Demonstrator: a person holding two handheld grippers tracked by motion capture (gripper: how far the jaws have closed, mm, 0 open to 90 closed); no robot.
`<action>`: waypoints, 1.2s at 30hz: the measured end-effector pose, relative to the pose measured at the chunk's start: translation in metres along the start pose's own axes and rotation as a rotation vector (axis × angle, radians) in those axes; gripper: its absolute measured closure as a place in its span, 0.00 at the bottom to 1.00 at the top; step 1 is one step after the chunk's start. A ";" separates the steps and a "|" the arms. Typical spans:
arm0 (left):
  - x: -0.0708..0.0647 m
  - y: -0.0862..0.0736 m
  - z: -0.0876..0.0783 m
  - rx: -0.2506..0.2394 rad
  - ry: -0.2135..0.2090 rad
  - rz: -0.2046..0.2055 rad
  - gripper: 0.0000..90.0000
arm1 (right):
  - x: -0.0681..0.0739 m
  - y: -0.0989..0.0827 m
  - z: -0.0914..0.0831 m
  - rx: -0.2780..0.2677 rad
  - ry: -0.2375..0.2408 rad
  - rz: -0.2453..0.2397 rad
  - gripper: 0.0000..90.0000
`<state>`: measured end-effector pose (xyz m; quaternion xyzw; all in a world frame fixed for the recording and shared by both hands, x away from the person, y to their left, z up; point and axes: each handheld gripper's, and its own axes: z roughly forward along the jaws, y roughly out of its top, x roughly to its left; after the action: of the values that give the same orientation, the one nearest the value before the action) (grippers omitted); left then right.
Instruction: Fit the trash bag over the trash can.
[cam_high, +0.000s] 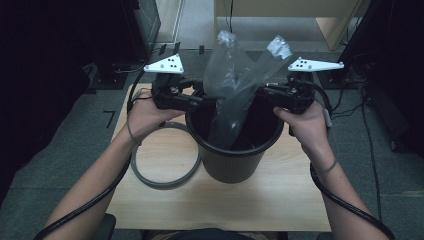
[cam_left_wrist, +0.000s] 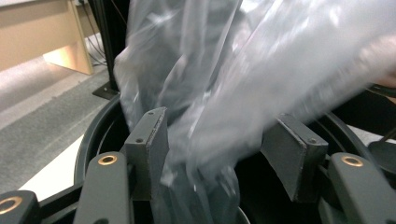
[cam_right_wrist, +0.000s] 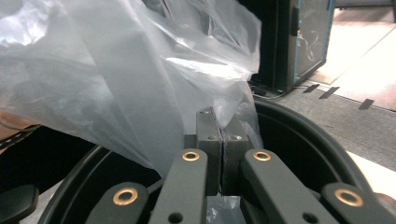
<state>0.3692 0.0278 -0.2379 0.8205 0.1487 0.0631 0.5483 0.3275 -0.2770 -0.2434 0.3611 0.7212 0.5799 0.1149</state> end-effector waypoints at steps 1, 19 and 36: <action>0.000 0.001 0.002 0.011 0.011 0.004 0.54 | 0.001 0.000 0.002 0.004 0.006 -0.003 1.00; 0.034 -0.010 -0.030 0.019 0.093 -0.170 1.00 | -0.029 -0.011 -0.025 0.012 -0.056 0.049 1.00; 0.055 -0.034 -0.061 0.036 0.080 -0.264 1.00 | -0.058 -0.026 -0.059 0.044 -0.106 0.103 1.00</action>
<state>0.3993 0.1104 -0.2484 0.8003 0.2782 0.0202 0.5308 0.3242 -0.3614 -0.2637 0.4304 0.7071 0.5492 0.1147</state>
